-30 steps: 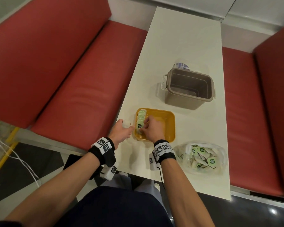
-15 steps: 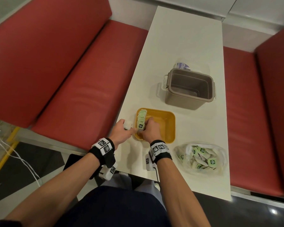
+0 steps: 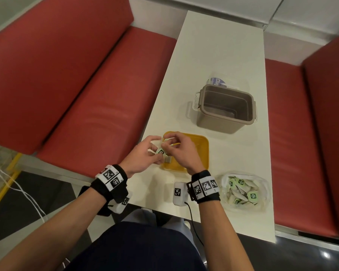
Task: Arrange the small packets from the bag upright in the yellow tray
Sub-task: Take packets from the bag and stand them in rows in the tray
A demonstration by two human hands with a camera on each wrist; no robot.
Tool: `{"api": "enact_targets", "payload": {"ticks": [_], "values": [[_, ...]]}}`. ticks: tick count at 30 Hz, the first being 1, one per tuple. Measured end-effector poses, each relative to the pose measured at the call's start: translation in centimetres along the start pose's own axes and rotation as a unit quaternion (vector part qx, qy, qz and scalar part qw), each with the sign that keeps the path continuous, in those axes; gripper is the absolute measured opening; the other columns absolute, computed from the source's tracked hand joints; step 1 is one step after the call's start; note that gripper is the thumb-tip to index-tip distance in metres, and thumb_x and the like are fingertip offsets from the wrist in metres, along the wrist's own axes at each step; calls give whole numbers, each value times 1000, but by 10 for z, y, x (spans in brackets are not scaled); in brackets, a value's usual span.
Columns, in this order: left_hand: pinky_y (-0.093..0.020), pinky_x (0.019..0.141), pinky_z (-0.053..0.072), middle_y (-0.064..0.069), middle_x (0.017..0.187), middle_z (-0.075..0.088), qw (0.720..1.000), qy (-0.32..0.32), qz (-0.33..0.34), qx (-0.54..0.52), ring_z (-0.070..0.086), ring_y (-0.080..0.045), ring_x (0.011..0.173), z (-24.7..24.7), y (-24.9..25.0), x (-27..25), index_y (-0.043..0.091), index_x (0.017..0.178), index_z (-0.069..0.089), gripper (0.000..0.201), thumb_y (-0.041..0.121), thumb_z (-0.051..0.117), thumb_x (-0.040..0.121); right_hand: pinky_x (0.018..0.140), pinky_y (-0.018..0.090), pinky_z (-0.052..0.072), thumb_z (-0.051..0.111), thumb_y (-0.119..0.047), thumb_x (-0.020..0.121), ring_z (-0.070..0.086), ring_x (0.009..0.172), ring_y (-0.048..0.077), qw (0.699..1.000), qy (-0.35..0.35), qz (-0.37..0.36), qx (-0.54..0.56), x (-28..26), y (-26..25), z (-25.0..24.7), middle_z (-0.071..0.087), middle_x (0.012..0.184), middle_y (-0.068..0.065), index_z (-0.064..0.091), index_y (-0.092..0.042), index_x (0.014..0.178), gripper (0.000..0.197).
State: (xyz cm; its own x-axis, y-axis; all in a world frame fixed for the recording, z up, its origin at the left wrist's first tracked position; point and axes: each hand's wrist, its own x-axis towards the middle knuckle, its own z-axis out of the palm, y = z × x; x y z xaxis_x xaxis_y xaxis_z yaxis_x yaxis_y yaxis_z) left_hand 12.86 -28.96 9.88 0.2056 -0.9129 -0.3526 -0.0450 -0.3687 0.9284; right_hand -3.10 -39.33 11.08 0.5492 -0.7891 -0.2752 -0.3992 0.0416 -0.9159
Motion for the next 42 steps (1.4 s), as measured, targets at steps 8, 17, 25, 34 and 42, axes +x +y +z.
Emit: {"api": "enact_targets", "payload": {"ticks": [8, 17, 25, 34, 42], "values": [[-39, 88, 63, 0, 95, 81, 989, 109, 81, 63, 78, -22, 92, -18, 23, 2, 22, 103, 78, 19, 20, 90, 88, 90, 39, 65, 77, -11, 101, 77, 90, 32, 980, -4, 4, 198, -13, 12, -11, 68, 99, 15, 70, 4, 115, 22], [-19, 81, 59, 8, 102, 78, 976, 76, 146, 143, 74, -9, 101, -12, 51, 6, 24, 100, 81, 11, 15, 82, 94, 84, 32, 64, 87, -22, 93, 74, 103, 14, 998, 12, -15, 52, -17, 8, -7, 72, 122, -7, 66, -23, 121, 35], [-19, 79, 59, 4, 93, 77, 966, 82, 187, 161, 74, -11, 93, -8, 61, 8, 23, 113, 75, 26, 21, 87, 91, 85, 31, 62, 84, -41, 95, 74, 95, 3, 988, 84, -117, -49, -12, 1, -15, 78, 93, -15, 76, -25, 97, 18], [-35, 91, 64, 7, 97, 82, 986, 52, 105, 115, 78, -11, 93, -7, 39, 11, 20, 109, 79, 21, 16, 88, 90, 86, 27, 59, 83, -30, 97, 72, 91, 8, 991, 84, -102, 37, -12, 1, -25, 77, 95, -7, 72, -20, 102, 15], [-29, 85, 62, 7, 93, 80, 985, 82, 124, 85, 76, -13, 91, 6, 36, 9, 25, 100, 77, 14, 25, 88, 91, 90, 43, 62, 82, -29, 98, 74, 93, 13, 991, 77, -83, 76, -13, 7, -20, 80, 97, -5, 76, -20, 107, 15]]}}
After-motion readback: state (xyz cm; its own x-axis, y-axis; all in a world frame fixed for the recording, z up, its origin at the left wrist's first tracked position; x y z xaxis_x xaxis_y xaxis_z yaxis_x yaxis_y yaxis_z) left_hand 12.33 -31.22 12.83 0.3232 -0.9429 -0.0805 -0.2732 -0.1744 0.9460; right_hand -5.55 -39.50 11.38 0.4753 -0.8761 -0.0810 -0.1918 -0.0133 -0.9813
